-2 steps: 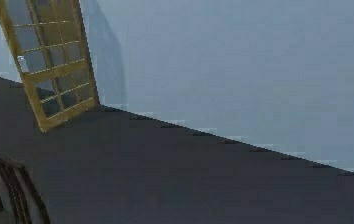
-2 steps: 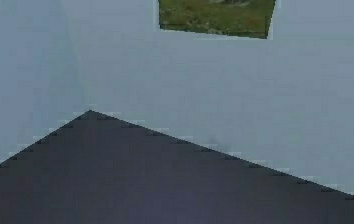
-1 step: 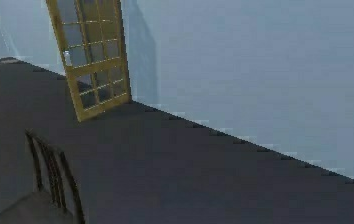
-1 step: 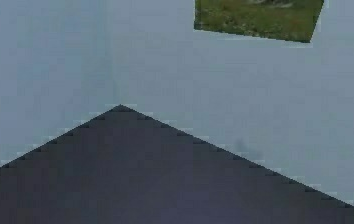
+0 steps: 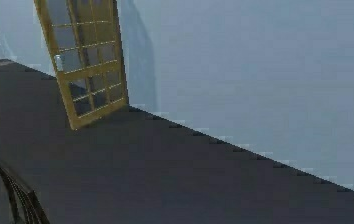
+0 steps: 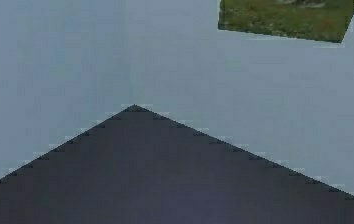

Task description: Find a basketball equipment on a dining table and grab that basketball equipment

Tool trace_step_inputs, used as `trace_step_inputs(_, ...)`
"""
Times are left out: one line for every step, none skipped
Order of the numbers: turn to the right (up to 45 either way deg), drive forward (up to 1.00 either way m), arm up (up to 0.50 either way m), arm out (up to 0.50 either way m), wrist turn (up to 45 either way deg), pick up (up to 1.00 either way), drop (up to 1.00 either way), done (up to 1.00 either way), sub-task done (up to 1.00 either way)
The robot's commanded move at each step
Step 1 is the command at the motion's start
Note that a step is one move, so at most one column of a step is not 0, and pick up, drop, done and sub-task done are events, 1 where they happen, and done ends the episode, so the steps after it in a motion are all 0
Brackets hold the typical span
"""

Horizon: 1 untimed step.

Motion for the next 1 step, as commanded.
trace_step_inputs(-15.0, 0.0, 0.0, 0.0, 0.0, 0.0, 0.0, 0.0, 0.0)
